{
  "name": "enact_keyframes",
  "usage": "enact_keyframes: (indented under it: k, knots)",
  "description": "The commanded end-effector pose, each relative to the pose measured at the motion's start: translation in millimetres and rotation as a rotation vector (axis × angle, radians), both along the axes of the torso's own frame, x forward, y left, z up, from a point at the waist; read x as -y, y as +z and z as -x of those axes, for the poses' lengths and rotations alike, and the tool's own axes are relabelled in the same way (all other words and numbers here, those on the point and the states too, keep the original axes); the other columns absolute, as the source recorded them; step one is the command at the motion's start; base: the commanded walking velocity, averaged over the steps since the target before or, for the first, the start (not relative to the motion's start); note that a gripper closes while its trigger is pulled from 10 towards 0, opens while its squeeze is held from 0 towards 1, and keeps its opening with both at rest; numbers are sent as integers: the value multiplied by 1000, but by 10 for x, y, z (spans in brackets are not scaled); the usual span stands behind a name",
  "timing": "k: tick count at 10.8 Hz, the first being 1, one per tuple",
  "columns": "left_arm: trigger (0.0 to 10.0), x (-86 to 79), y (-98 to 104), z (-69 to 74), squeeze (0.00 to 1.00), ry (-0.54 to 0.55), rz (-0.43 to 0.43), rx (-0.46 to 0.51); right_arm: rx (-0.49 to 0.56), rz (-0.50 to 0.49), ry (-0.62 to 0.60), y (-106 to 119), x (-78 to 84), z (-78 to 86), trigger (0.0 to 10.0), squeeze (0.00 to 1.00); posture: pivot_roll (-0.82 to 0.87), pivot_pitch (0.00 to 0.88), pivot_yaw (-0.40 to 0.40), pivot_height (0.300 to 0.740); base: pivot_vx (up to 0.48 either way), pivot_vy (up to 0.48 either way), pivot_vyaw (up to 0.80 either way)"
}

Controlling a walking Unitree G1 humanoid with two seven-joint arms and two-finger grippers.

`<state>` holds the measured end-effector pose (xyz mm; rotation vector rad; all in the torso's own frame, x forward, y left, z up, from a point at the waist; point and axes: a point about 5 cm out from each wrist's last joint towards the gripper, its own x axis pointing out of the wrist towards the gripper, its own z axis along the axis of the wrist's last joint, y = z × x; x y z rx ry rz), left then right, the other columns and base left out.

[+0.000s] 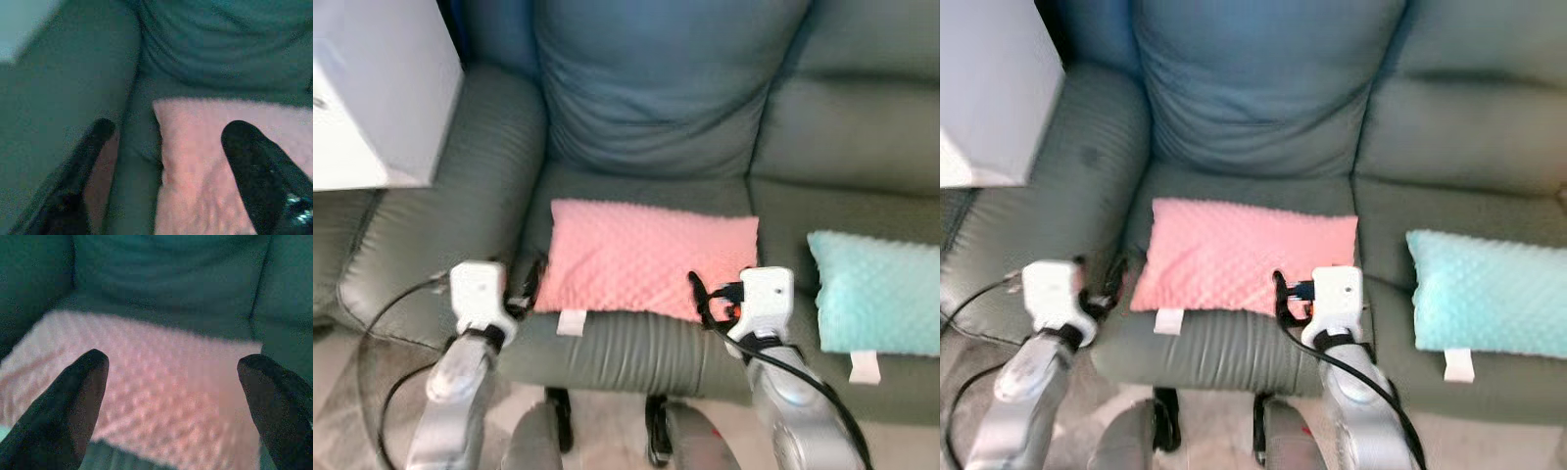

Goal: Move the pillow to the sofa

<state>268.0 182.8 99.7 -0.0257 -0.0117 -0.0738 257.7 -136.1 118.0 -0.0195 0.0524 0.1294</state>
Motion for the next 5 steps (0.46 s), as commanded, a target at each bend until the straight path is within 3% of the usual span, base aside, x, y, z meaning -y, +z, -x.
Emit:
enact_keyframes:
  k: [1, 2, 5]
  knots:
    - [10000, -51, 19, 53, 1000, 30, -6, 3, 41, 5, -21, 57, 47, 20, 10000, 0, -83, 166, -14, 740, 0, 0, 0]
    - [10000, -79, 76, 58, 1000, 53, -2, 22, 72, 20, -19, 108, 57, -5, 10000, 0, -72, 142, -15, 740, 0, 0, 0]
    - [10000, -66, 219, -116, 1000, 81, 5, 47, 163, 56, -40, 250, 99, -103, 10000, 0, -73, 75, -19, 740, 0, 0, 0]
